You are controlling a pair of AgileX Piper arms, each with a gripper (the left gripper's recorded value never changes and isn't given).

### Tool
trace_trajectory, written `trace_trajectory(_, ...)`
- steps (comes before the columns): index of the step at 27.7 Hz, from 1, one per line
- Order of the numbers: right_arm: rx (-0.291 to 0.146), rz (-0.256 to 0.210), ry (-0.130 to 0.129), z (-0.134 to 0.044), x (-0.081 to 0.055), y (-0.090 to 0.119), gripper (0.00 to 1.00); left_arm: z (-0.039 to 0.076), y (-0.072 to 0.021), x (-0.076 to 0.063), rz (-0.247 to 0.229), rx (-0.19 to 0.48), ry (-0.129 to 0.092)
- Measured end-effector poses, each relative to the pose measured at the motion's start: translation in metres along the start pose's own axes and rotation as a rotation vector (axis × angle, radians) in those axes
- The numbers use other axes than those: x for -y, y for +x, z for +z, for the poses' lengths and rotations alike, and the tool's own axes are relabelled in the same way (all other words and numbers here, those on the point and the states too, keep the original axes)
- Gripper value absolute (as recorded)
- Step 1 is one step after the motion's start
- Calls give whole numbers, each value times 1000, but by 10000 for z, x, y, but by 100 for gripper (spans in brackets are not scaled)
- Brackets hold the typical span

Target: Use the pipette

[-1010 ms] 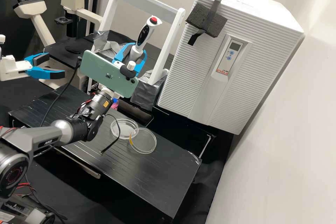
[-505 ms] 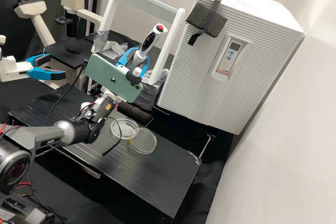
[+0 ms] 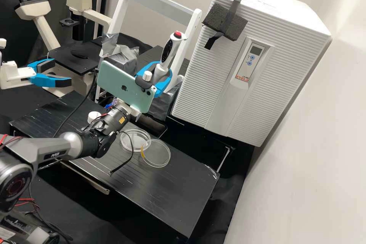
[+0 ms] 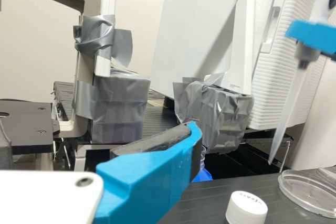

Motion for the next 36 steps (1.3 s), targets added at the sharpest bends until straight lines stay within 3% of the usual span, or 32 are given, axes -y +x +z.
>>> trace_trajectory(4, 63, 2, -23, 105, -28, 8, 0, -17, 16, 35, -14, -6, 0)
trace_trajectory(6, 87, 26, -47, 164, -75, -11, 0, 11, 53, 26, -11, 3, -1)
trace_trajectory(11, 111, 86, -61, 201, -217, -64, 0, 91, 105, -2, 3, 34, -3)
trace_trajectory(15, 103, 121, -56, 160, -289, -94, 0, 93, 104, 0, 2, 35, -3)
trace_trajectory(24, 20, 210, -108, -22, -457, -181, 0, 83, 86, 21, -8, 30, -3)
trace_trajectory(30, -11, 335, -120, -104, -679, -290, 0, 85, 84, 15, -7, 31, -3)
trace_trajectory(33, -5, 402, -145, -119, -790, -377, 0, 105, 83, 27, -12, 36, -4)
trace_trajectory(36, 21, 454, -165, -95, -878, -464, 0, 149, 80, 48, -18, 52, 27)
